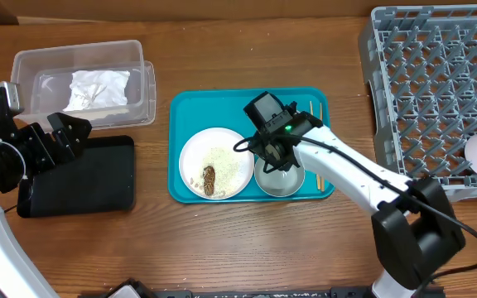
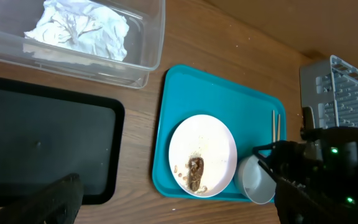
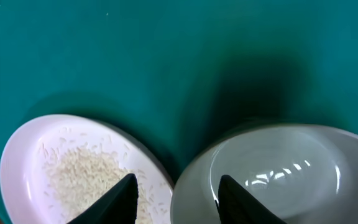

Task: Sort waste into correct bins and load items into the dishwasher
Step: 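Grasp the small white bowl rim with the right gripper, then carry the white bowl right and place it in the dish rack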

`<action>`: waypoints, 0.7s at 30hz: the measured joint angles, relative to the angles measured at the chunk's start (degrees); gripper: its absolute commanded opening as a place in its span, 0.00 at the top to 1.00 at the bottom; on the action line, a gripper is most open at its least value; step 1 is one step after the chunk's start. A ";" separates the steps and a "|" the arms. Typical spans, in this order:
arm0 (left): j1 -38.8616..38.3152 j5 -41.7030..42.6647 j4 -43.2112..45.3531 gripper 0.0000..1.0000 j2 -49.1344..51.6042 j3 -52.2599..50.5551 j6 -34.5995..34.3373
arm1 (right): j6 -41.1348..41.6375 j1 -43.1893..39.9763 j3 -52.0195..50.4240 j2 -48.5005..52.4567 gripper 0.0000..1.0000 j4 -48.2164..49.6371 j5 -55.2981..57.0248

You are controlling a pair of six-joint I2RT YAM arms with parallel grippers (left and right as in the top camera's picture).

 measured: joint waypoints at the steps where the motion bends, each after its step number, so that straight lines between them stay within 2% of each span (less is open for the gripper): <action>1: 0.00 0.00 0.00 0.00 0.00 0.00 0.00 | 0.24 0.00 0.00 0.61 0.56 0.00 0.07; 6: 0.00 0.00 0.02 0.00 0.00 0.00 0.00 | 1.31 0.00 -0.02 4.63 0.57 -0.11 0.04; 11: 0.00 0.00 0.00 0.00 0.00 0.00 0.00 | 1.95 0.00 -0.02 5.62 0.81 -0.26 -0.15; 15: 0.00 0.02 0.00 0.00 0.00 0.00 0.00 | 1.92 -0.04 0.00 5.64 0.94 -1.27 -0.59; 21: 0.00 0.00 0.00 0.00 0.00 0.00 0.00 | -0.76 -1.36 5.33 5.64 0.96 -8.94 -1.53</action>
